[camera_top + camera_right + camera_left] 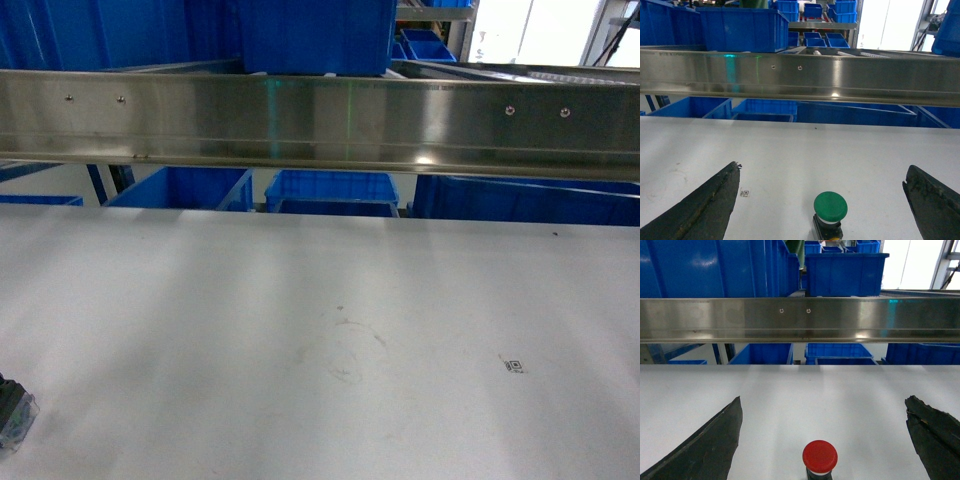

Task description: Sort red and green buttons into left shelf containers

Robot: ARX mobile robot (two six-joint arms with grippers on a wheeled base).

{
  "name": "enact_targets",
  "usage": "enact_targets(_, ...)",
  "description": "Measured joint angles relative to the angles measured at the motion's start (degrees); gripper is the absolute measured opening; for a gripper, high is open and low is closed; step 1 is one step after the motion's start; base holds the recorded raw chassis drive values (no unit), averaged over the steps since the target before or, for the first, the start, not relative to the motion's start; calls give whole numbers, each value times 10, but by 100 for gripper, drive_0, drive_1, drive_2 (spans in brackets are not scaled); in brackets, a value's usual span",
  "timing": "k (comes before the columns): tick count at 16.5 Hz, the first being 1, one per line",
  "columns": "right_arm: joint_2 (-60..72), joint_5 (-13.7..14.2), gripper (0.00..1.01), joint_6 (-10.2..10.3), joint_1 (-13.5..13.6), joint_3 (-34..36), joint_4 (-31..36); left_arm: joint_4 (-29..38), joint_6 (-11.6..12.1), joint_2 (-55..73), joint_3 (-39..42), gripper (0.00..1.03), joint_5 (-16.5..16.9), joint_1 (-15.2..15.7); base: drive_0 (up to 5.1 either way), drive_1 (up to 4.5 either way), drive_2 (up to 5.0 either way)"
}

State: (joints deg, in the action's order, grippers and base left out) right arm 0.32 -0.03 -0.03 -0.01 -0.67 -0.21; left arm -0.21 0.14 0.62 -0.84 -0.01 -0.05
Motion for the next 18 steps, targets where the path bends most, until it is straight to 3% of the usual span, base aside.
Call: enact_targets(18, 0, 0, 98, 0, 0, 0, 0, 0, 0, 0, 0, 98, 0, 0, 0, 0, 0)
